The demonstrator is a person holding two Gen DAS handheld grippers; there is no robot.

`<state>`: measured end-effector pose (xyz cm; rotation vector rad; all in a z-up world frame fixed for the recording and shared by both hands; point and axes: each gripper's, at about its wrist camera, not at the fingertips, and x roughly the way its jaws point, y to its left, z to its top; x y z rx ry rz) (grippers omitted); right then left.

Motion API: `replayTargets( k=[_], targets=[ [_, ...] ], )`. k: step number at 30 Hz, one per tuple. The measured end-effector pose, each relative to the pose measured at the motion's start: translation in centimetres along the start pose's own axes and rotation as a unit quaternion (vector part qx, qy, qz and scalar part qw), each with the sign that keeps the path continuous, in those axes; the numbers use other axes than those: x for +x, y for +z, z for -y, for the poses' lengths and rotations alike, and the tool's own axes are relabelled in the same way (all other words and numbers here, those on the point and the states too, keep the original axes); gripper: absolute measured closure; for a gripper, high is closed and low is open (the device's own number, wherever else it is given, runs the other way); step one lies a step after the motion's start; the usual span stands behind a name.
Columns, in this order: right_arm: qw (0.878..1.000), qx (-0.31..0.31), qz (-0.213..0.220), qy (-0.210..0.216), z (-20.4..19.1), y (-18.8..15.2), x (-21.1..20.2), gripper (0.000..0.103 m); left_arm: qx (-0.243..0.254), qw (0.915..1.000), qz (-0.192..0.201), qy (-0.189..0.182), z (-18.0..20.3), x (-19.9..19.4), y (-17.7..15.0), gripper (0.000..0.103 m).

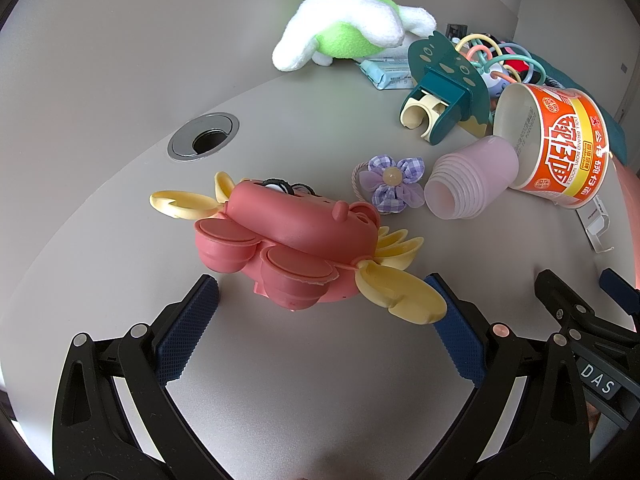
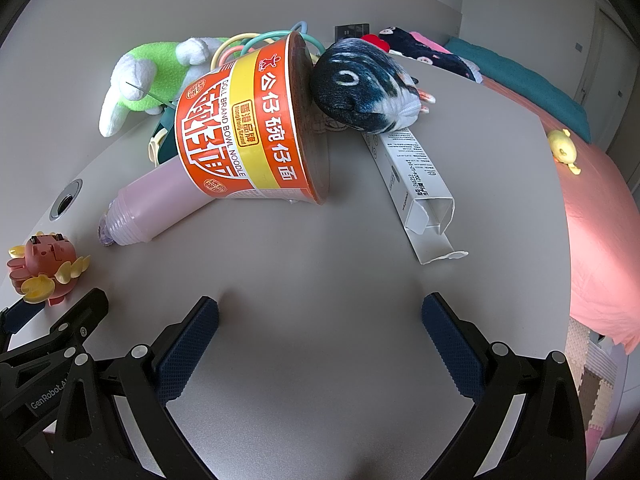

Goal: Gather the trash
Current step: 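Grasp the orange noodle cup with the right gripper while left holds the crab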

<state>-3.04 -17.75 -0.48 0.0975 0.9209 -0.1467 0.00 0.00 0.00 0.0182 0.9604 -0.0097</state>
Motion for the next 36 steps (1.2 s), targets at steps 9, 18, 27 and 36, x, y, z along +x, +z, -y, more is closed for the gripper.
replayTargets(
  k=[9, 18, 27, 36],
  targets=[
    [0.999, -0.035, 0.020, 0.016, 0.6, -0.2, -1.7, 0.002, 0.008, 0.9995, 0.011, -0.027, -2.2, -2.6, -1.2, 0.005],
    [0.992, -0.099, 0.052, 0.049, 1.7, 1.0, -6.2, 0.002, 0.032, 0.9973, 0.054, -0.038, -4.9, -7.4, -0.8, 0.005],
    [0.991, -0.106, 0.060, 0.057, 2.2, 1.3, -8.0, 0.002, -0.055, 0.9928, -0.051, -0.093, -4.3, -3.1, 1.8, 0.007],
    [0.991, -0.092, 0.075, 0.058, 4.0, 2.2, -9.2, 0.002, -0.186, 0.9672, -0.131, -0.112, -5.9, -0.2, 3.2, 0.045]
  ],
)
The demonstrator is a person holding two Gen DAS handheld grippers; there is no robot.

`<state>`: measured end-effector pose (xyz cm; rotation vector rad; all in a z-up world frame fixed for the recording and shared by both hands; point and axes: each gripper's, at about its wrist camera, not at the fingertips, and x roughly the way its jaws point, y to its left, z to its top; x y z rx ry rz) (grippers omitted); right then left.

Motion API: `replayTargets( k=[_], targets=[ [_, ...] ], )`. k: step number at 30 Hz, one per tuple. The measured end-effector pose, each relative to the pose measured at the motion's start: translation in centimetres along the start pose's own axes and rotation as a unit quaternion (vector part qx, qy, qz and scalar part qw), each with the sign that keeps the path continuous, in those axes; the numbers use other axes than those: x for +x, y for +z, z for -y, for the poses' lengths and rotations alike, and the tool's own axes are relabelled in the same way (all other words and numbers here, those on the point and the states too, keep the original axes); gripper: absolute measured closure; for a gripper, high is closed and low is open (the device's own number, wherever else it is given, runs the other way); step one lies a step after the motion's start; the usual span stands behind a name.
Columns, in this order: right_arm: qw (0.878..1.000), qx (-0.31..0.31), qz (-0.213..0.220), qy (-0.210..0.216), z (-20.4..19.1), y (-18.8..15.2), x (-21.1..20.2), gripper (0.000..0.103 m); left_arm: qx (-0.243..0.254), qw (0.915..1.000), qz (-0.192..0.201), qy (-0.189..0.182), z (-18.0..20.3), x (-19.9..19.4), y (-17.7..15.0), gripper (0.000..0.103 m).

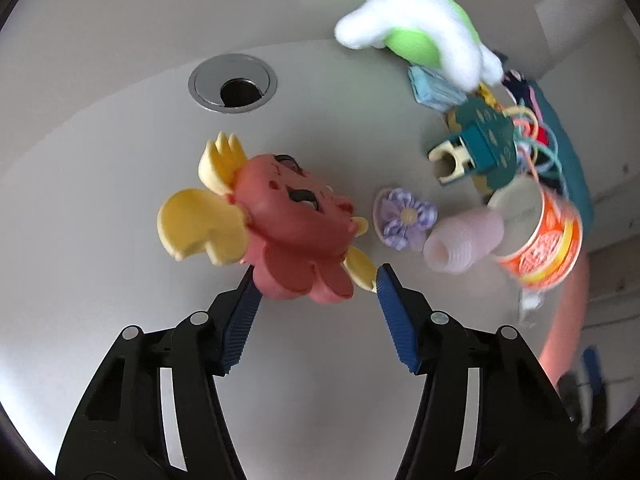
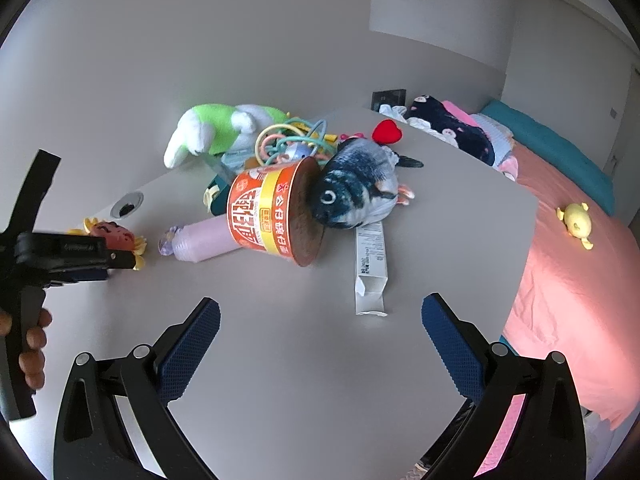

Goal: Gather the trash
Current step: 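Grasp the orange noodle cup with the right gripper while left holds the crab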

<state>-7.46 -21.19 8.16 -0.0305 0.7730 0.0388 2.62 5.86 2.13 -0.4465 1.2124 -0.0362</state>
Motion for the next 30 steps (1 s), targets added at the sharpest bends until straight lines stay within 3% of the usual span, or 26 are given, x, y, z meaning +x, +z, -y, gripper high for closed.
replayTargets(
  k=[4, 6, 9, 12, 14, 15, 19, 27, 30],
  targets=[
    [1.000, 0.003, 0.005, -0.002, 0.4, 0.0, -0.6, 0.002, -0.043, 0.9990, 0.008, 0.002, -0.7, -0.5, 1.8, 0.045],
    [1.000, 0.000, 0.009, -0.004, 0.4, -0.1, -0.8, 0.002, -0.072, 0.9973, 0.013, -0.002, -1.3, -1.0, 2.7, 0.039],
    [1.000, -0.004, 0.015, -0.009, 0.4, -0.1, -1.1, 0.002, -0.090, 0.9957, 0.020, 0.011, -1.8, -0.9, 4.1, 0.033],
    [1.000, -0.002, 0.014, -0.010, 0.4, -0.1, -1.0, 0.002, -0.103, 0.9940, 0.020, 0.030, -2.5, -0.4, 5.7, 0.033],
    [1.000, -0.004, 0.013, -0.012, 0.2, 0.0, -0.9, 0.002, -0.110, 0.9936, 0.016, 0.023, -2.9, 0.1, 6.2, 0.034],
    [1.000, -0.008, 0.013, -0.014, 0.1, 0.0, -0.9, 0.002, -0.105, 0.9938, 0.027, 0.024, -2.9, 0.0, 6.5, 0.039],
    [1.000, -0.019, 0.018, -0.009, -0.4, 0.5, -0.9, 0.002, -0.095, 0.9948, 0.036, -0.004, -3.3, -0.3, 6.2, 0.039],
    [0.999, -0.027, 0.007, 0.019, -2.0, 2.2, 0.7, 0.005, -0.028, 0.9934, 0.106, -0.033, -3.5, -5.0, 4.0, 0.039],
    [1.000, -0.016, -0.002, 0.000, -3.6, 3.5, 2.2, 0.008, -0.022, 0.9920, 0.116, -0.045, -3.3, -5.1, 4.3, 0.039]
  ],
)
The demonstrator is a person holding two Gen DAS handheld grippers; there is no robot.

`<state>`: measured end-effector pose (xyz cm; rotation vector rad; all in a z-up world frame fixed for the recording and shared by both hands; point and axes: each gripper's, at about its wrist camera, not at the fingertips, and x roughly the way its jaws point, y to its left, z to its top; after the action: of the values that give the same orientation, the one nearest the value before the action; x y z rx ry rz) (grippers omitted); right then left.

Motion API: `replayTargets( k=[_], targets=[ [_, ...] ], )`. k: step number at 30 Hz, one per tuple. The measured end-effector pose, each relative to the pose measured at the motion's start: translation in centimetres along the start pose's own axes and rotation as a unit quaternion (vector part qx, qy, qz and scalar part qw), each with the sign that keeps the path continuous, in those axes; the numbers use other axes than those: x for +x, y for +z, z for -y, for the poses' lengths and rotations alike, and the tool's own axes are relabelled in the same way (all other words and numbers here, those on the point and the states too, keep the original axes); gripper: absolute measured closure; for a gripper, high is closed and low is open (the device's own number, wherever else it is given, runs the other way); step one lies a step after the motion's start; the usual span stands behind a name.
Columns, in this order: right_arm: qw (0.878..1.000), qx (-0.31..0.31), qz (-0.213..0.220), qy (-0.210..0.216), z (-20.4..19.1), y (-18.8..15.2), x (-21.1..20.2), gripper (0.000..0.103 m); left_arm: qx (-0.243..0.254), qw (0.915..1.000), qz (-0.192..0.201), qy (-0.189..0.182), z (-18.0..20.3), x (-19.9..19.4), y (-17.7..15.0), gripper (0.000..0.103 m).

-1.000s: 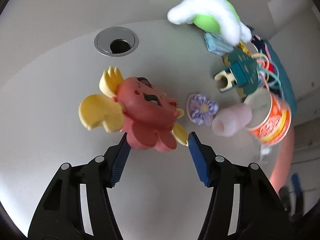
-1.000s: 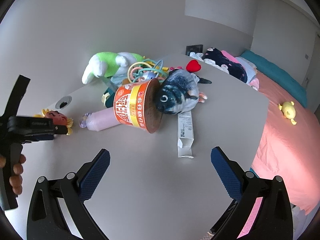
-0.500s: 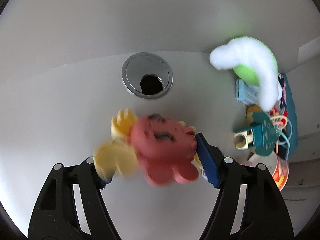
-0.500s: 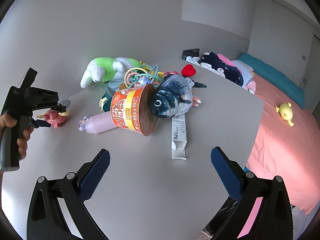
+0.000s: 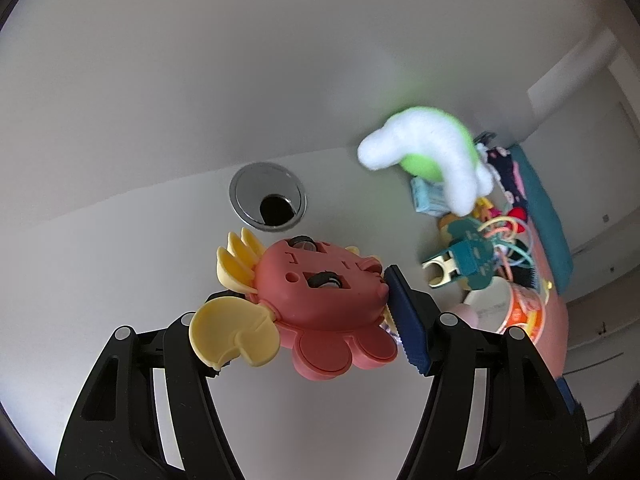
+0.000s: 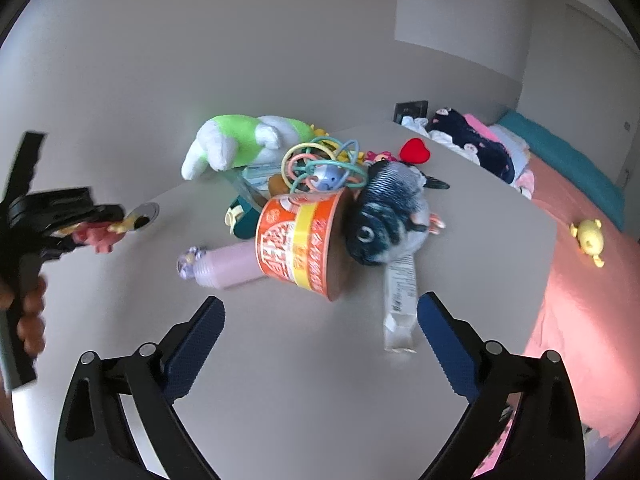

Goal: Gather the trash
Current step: 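Grasp the orange noodle cup with the right gripper while left holds the crab, then carry crab and noodle cup to the trash bin and release both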

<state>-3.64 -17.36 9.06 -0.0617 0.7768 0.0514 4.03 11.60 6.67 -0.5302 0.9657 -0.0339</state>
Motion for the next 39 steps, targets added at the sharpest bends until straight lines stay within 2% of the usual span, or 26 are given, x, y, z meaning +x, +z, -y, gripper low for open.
replayTargets(
  k=[3, 5, 7, 13, 15, 16, 17, 18, 19, 22, 25, 28, 33, 36, 39],
  targets=[
    [0.998, -0.011, 0.009, -0.054, -2.4, 1.2, 1.0, 0.010, 0.008, 0.9999, 0.008, -0.009, -0.2, -0.3, 0.2, 0.039],
    [0.993, -0.027, 0.013, -0.111, -4.7, 1.9, 2.3, 0.010, 0.011, 0.9998, 0.008, -0.012, -0.2, -0.4, 0.2, 0.039],
    [0.989, -0.035, 0.011, -0.147, -5.9, 2.3, 3.4, 0.010, 0.008, 0.9998, 0.005, -0.017, -1.1, -0.7, 0.2, 0.039],
    [0.980, -0.028, -0.008, -0.198, -6.7, 3.6, 6.2, 0.010, 0.007, 0.9998, 0.005, -0.018, -1.9, -1.1, 0.4, 0.039],
    [0.977, -0.012, -0.027, -0.210, -6.2, 3.9, 7.3, 0.013, 0.007, 0.9998, 0.004, -0.019, -2.0, -1.3, 0.4, 0.039],
    [0.977, -0.007, -0.036, -0.209, -6.0, 3.9, 7.7, 0.016, 0.008, 0.9998, 0.004, -0.018, -1.9, -1.3, 0.4, 0.039],
    [0.977, -0.004, -0.051, -0.208, -5.8, 3.9, 8.3, 0.027, 0.009, 0.9998, 0.004, -0.018, -1.8, -1.4, 0.4, 0.039],
    [0.976, -0.001, -0.067, -0.206, -5.6, 3.8, 9.0, 0.033, 0.010, 0.9998, 0.003, -0.018, -1.8, -1.4, 0.4, 0.039],
    [0.975, 0.005, -0.079, -0.207, -5.2, 3.7, 9.5, 0.033, 0.011, 0.9998, 0.002, -0.019, -1.6, -1.4, 0.4, 0.039],
    [0.980, 0.012, -0.077, -0.186, -4.7, 3.7, 9.1, 0.035, 0.013, 0.9997, 0.002, -0.022, -1.4, -1.6, 0.2, 0.039],
    [0.989, 0.043, -0.070, -0.119, -3.8, 3.9, 7.8, 0.036, 0.027, 0.9993, 0.005, -0.024, -0.7, -2.1, -0.1, 0.039],
    [0.993, 0.069, -0.063, -0.072, -3.2, 4.3, 6.3, 0.036, 0.039, 0.9989, 0.011, -0.025, 0.2, -2.8, -0.3, 0.039],
    [0.995, 0.077, -0.023, -0.059, -2.2, 5.3, 2.8, 0.036, 0.061, 0.9974, 0.023, -0.033, 2.8, -4.6, -0.9, 0.039],
    [0.994, 0.095, -0.002, -0.055, 0.3, 5.5, 0.6, 0.036, 0.084, 0.9954, 0.032, -0.035, 5.2, -5.4, -1.3, 0.039],
    [0.991, 0.111, 0.011, -0.070, 3.9, 4.6, -1.4, 0.036, 0.111, 0.9920, 0.029, -0.052, 8.9, -5.6, -2.4, 0.039]
  ],
)
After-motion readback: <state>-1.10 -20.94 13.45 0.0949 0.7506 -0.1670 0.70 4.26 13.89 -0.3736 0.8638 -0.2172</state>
